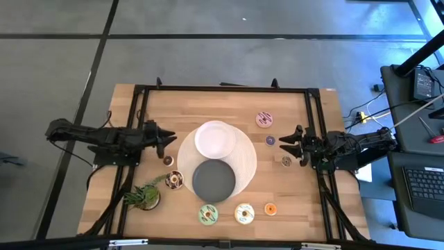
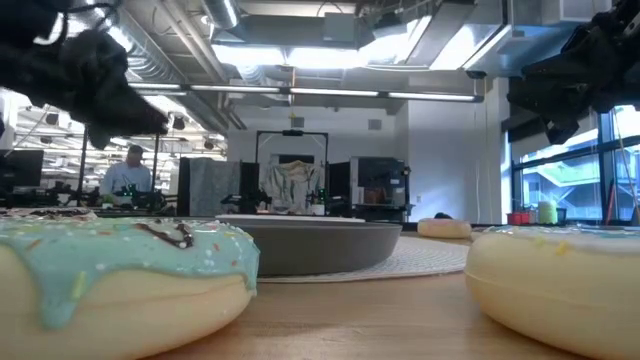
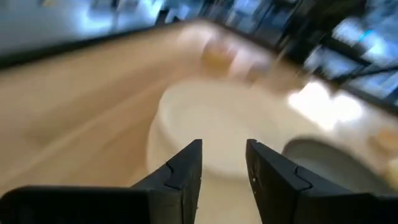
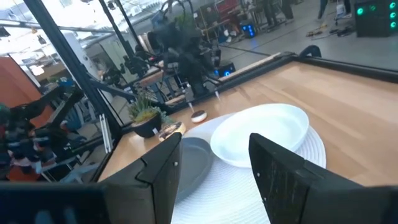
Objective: Pick & Place donuts
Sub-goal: Put the small brown donut on the white plate
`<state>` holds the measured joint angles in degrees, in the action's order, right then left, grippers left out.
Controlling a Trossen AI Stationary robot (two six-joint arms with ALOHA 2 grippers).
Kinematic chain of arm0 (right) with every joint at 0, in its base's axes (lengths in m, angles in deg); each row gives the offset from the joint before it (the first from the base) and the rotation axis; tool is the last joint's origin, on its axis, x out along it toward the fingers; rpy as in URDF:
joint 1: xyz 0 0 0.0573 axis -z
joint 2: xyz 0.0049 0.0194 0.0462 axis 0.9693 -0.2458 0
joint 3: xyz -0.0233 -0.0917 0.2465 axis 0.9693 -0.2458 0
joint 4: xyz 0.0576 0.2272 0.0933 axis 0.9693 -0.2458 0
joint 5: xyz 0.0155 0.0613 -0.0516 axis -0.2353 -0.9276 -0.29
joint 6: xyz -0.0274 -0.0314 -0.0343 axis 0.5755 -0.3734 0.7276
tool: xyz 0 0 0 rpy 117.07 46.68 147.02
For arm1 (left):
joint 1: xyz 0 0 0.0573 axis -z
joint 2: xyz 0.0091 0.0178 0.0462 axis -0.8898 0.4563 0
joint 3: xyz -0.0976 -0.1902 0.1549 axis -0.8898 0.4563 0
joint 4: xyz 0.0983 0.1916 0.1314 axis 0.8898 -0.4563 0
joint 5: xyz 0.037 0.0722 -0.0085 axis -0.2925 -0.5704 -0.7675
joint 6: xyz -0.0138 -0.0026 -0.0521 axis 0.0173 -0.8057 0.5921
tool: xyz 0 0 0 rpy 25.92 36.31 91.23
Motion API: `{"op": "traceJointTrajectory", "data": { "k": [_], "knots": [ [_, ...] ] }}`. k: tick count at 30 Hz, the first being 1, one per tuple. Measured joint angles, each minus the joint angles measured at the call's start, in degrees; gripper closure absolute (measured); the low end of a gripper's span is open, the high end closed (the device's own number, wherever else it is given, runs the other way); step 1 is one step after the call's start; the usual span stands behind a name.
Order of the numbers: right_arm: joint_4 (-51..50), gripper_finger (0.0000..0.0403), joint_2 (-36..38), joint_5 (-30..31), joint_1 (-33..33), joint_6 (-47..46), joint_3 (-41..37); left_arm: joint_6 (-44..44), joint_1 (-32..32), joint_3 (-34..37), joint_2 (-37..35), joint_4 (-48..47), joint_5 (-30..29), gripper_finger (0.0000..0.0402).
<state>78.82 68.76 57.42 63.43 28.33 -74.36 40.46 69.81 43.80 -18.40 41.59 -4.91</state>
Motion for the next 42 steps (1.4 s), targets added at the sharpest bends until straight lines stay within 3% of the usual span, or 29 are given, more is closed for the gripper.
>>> {"op": "traceJointTrajectory", "data": {
  "k": [4, 10, 21, 33, 42],
  "knots": [
    [0.0, 0.0215, 0.0, 0.0, 0.0, 0.0, 0.0, 8.4, 0.0, -9.2, 10.2, -14.5, 3.9, 0.0281],
    [0.0, 0.0215, 0.0, 0.0, 0.0, -0.3, -0.1, 9.1, 0.0, -19.3, 25.7, -29.6, 13.5, 0.0281],
    [0.0, 0.0215, 0.0, 0.0, 0.0, -0.2, -0.1, 3.6, 0.0, -20.5, 43.8, -27.7, 25.8, 0.0281],
    [0.0, 0.0215, 0.0, 0.0, 0.0, 0.0, -0.2, 3.4, 0.0, -20.6, 53.9, -27.3, 24.0, 0.0281],
    [0.0, 0.0215, 0.0, 0.0, 0.0, 0.2, -0.2, 3.4, 0.0, -20.6, 54.6, -27.3, 24.2, 0.0313]
  ]
}}
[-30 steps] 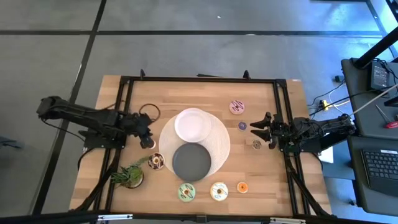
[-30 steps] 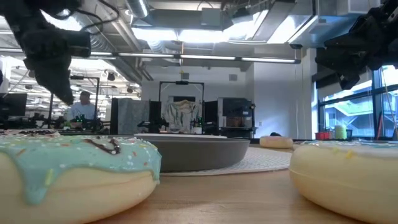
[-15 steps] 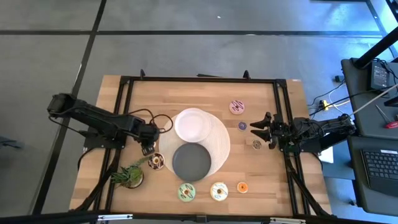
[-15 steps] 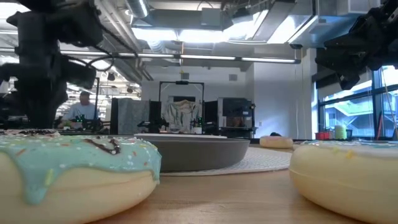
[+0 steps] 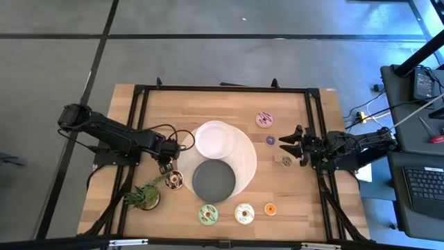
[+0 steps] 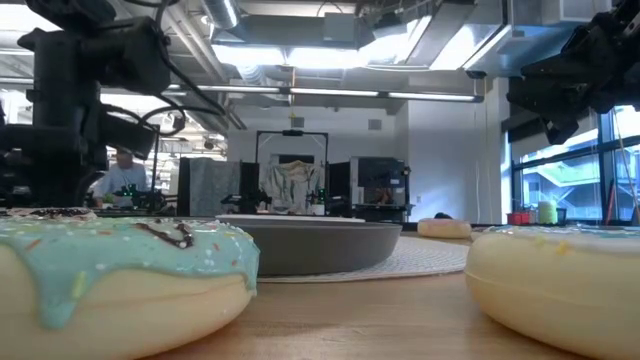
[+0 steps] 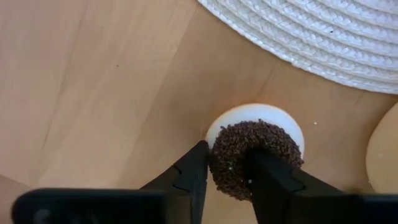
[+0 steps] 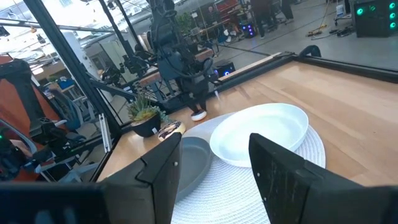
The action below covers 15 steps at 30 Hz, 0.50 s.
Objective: Pick & Place donuts
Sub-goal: Put the small brown donut on the white plate
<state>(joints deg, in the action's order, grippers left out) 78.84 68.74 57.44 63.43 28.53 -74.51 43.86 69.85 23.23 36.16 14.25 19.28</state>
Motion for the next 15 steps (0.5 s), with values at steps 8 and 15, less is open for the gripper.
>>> {"op": "traceJointTrajectory", "data": {
  "k": [8, 15],
  "knots": [
    [0.0, 0.0215, 0.0, 0.0, 0.0, 0.0, 0.0, -0.9, -0.1, -1.4, -0.2, -1.6, -0.2, 0.0373],
    [0.0, 0.0215, 0.0, 0.0, 0.0, 0.0, 0.0, -7.7, -4.0, -10.5, -0.2, 0.3, -5.2, 0.0386]
  ]
}}
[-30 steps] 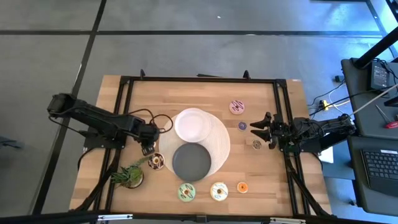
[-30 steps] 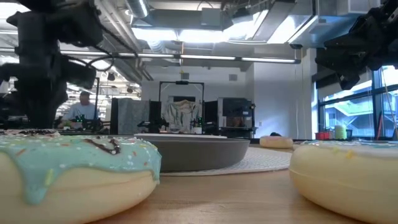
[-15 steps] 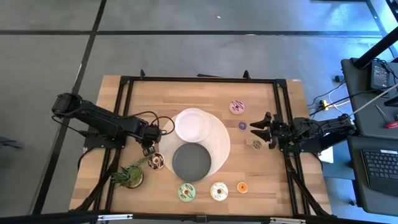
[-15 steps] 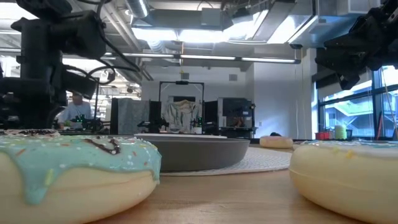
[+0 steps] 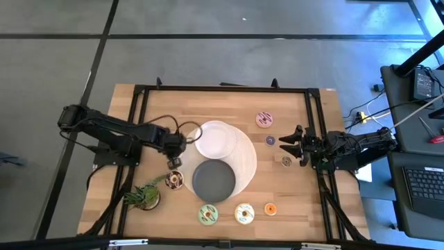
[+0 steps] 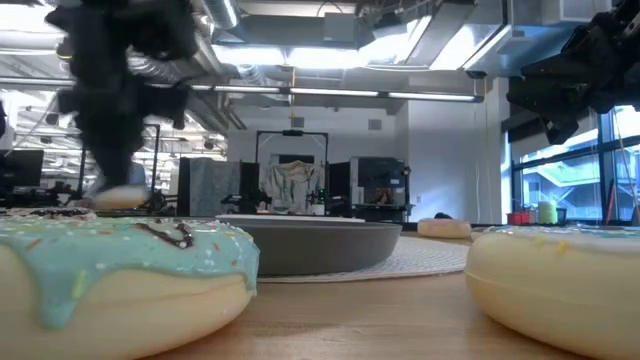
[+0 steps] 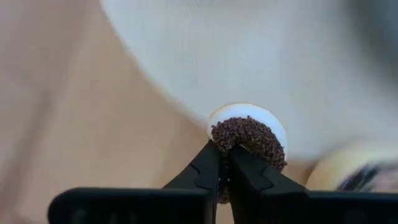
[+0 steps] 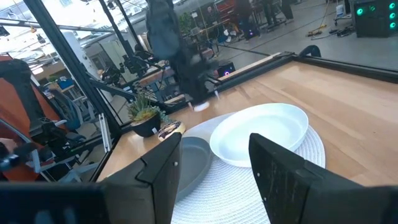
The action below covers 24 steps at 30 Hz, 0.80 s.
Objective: Pick & Place donuts
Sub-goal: Put the small brown donut on the white plate
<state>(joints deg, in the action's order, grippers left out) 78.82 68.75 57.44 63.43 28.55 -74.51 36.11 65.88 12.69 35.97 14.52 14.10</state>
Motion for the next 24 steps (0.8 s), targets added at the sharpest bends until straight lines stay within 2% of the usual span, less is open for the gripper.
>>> {"op": "traceJointTrajectory", "data": {
  "k": [4, 9, 13, 18, 24],
  "knots": [
    [0.0, 0.0215, 0.0, 0.0, 0.0, 0.0, 0.0, -5.1, -3.2, -5.4, 0.0, 6.6, -4.1, 0.0381],
    [0.0, 0.0215, 0.0, 0.0, 0.0, 0.0, 0.0, -15.9, -5.7, -8.6, 1.4, 21.3, -3.7, 0.0383],
    [0.0, 0.0215, 0.0, 0.0, 0.0, 0.0, 0.0, -21.5, -6.8, -9.5, 5.1, 27.5, -4.6, 0.0383],
    [0.0, 0.0215, 0.0, 0.0, 0.0, 1.1, 0.0, -20.6, -9.4, -13.4, 13.9, 27.2, -5.4, 0.0384],
    [0.0, 0.0215, 0.0, 0.0, 0.0, 1.4, 0.0, -20.3, -12.4, -22.4, 24.0, 19.8, -4.9, 0.0384]
  ]
}}
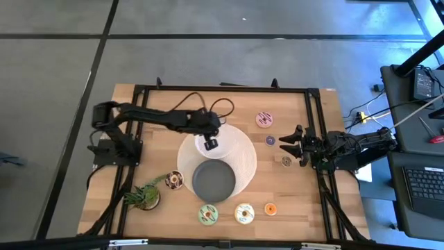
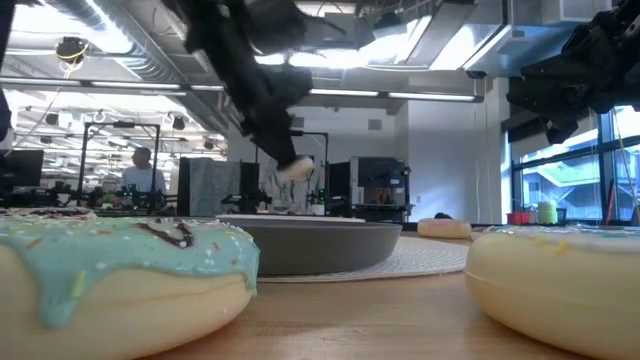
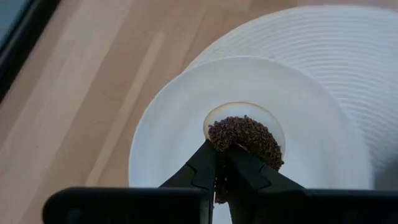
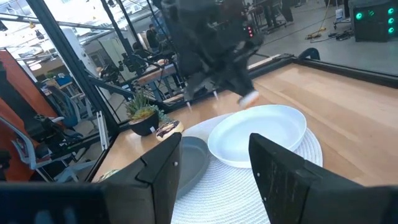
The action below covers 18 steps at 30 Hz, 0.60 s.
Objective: Pick & Place donuts
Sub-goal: Put the small brown donut on the white plate
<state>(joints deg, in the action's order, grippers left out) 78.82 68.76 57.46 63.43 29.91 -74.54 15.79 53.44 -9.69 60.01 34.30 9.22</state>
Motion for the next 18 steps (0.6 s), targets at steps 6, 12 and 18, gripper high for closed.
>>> {"op": "traceJointTrajectory", "data": {
  "k": [6, 12, 18],
  "knots": [
    [0.0, 0.0215, 0.0, 0.0, 0.0, 0.1, 0.0, 0.1, -2.9, -5.0, 6.9, -3.5, 2.3, 0.0384],
    [0.0, 0.0215, 0.0, 0.0, 0.0, 0.1, 0.0, 0.2, -4.8, -5.6, 10.5, -4.0, 7.3, 0.0384],
    [0.0, 0.0215, 0.0, 0.0, 0.0, 0.3, 0.0, 0.2, -5.4, -5.6, 11.0, -3.9, 7.1, 0.0373]
  ]
}}
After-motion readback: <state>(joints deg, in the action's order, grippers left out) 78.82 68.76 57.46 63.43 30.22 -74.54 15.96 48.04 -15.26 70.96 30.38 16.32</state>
